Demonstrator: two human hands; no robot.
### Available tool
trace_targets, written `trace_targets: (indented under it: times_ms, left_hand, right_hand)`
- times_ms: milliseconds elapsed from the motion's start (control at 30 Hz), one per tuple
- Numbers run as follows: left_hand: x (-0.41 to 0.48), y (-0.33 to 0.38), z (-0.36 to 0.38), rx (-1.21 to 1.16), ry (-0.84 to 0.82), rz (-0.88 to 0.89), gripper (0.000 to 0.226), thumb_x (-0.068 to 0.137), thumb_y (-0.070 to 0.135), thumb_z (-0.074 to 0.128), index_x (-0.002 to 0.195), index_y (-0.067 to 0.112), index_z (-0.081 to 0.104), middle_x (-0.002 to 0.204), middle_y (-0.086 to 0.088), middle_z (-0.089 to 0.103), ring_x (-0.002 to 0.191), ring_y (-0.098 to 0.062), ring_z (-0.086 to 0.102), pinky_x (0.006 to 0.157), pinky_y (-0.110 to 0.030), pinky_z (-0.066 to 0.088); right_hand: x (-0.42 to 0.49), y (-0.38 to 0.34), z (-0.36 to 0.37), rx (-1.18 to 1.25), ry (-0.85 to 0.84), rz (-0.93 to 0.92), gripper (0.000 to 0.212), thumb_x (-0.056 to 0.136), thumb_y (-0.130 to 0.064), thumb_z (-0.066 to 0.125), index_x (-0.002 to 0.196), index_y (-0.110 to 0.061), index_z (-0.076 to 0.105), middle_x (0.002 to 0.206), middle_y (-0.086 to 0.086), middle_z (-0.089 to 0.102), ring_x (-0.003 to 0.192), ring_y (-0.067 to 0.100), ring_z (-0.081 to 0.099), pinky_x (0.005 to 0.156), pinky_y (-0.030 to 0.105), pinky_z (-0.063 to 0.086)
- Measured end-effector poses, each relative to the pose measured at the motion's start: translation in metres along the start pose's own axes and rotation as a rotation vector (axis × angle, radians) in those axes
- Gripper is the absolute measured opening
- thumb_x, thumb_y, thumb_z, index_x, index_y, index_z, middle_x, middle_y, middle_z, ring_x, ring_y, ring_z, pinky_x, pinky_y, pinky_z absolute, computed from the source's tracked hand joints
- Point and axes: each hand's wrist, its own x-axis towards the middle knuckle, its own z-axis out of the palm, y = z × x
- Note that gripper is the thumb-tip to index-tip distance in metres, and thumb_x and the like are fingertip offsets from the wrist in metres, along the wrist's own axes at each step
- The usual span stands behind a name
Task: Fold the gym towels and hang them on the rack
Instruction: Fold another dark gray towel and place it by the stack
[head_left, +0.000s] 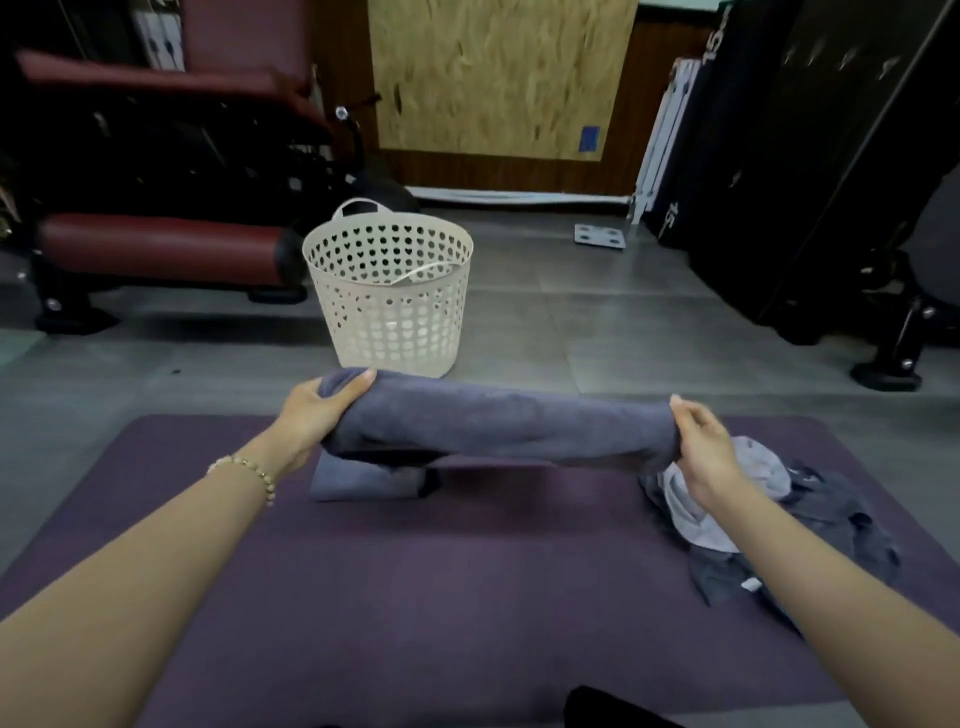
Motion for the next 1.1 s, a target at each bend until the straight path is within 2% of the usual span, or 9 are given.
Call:
trace_targets:
  times_ms: [100,167,367,533,733,833,900,1000,1100]
  left_hand:
    - [-0.011,-0.059,0.0,0.122,-0.037,-0.118,0.029,0.081,0.038,0.072,0.093,0.011,0.07,0.091,-0.005,0.07,0.086,-0.017,0.064,0.074,-0.025,0.047]
    - [-0.016,-0.097,0.0,0.208,-0.117,-0.214,0.027,0.079,0.038,0.074,0.088,0.012,0.071,0.084,-0.002,0.071,0.081,-0.017,0.065,0.066,-0.022,0.048]
    - [-0.002,-0.179,0.014,0.502,-0.378,-0.447,0.027,0.078,0.039,0.076,0.078,0.013,0.07,0.08,0.002,0.069,0.072,-0.009,0.062,0.058,-0.017,0.045]
    - [0.021,-0.239,0.033,0.613,-0.474,-0.503,0.033,0.078,0.042,0.075,0.093,0.013,0.073,0.09,0.001,0.071,0.08,-0.01,0.063,0.066,-0.017,0.046]
    - [0.058,-0.301,0.045,0.643,-0.441,-0.424,0.028,0.085,0.029,0.07,0.107,0.012,0.071,0.1,0.003,0.064,0.093,-0.01,0.058,0.08,-0.017,0.043]
    - [0.089,-0.324,0.047,0.642,-0.29,-0.368,0.032,0.085,0.027,0.07,0.108,0.004,0.069,0.109,-0.005,0.066,0.108,-0.021,0.06,0.089,-0.024,0.043]
    - [0.11,-0.334,0.051,0.659,-0.169,-0.302,0.041,0.085,0.03,0.069,0.115,0.003,0.063,0.117,-0.01,0.062,0.113,-0.028,0.057,0.092,-0.028,0.043]
    - [0.137,-0.344,0.061,0.724,-0.182,-0.187,0.046,0.092,0.032,0.06,0.13,0.008,0.053,0.134,-0.014,0.05,0.126,-0.032,0.046,0.106,-0.039,0.037]
    - [0.152,-0.352,0.072,0.778,-0.248,-0.126,0.035,0.096,0.031,0.053,0.123,0.012,0.063,0.13,-0.011,0.058,0.121,-0.03,0.051,0.101,-0.031,0.038]
  right_hand:
    - [-0.018,0.059,-0.01,-0.149,-0.032,0.129,0.021,0.098,-0.023,0.052,0.08,-0.013,0.055,0.083,0.018,0.059,0.067,0.021,0.053,0.048,0.023,0.046]
    - [-0.029,0.098,-0.019,-0.241,-0.108,0.175,0.02,0.099,-0.019,0.05,0.083,-0.007,0.055,0.077,0.014,0.057,0.067,0.021,0.053,0.044,0.019,0.046]
    - [-0.027,0.202,-0.031,-0.438,-0.233,0.329,0.025,0.094,-0.021,0.058,0.07,-0.013,0.058,0.076,0.009,0.059,0.067,0.014,0.051,0.057,0.022,0.044]
    - [-0.003,0.259,-0.019,-0.543,-0.336,0.422,0.028,0.093,-0.019,0.061,0.067,-0.012,0.054,0.071,0.007,0.055,0.073,0.018,0.049,0.064,0.028,0.041]
    - [0.041,0.315,0.004,-0.728,-0.385,0.4,0.019,0.093,-0.016,0.059,0.078,-0.005,0.059,0.075,0.011,0.055,0.076,0.018,0.048,0.062,0.024,0.038]
    - [0.068,0.332,0.021,-0.876,-0.416,0.352,0.018,0.094,-0.017,0.057,0.093,-0.003,0.067,0.088,0.008,0.058,0.087,0.018,0.053,0.061,0.019,0.036]
    - [0.084,0.337,0.035,-0.942,-0.416,0.329,0.025,0.094,-0.02,0.059,0.109,0.0,0.063,0.096,0.004,0.058,0.099,0.021,0.058,0.073,0.019,0.036]
    - [0.1,0.341,0.058,-0.861,-0.308,0.32,0.037,0.088,-0.02,0.067,0.117,0.0,0.057,0.111,0.014,0.064,0.109,0.028,0.059,0.088,0.028,0.042]
    - [0.105,0.345,0.074,-0.768,-0.256,0.36,0.043,0.089,-0.022,0.066,0.124,0.0,0.054,0.12,0.015,0.061,0.109,0.026,0.058,0.084,0.025,0.039]
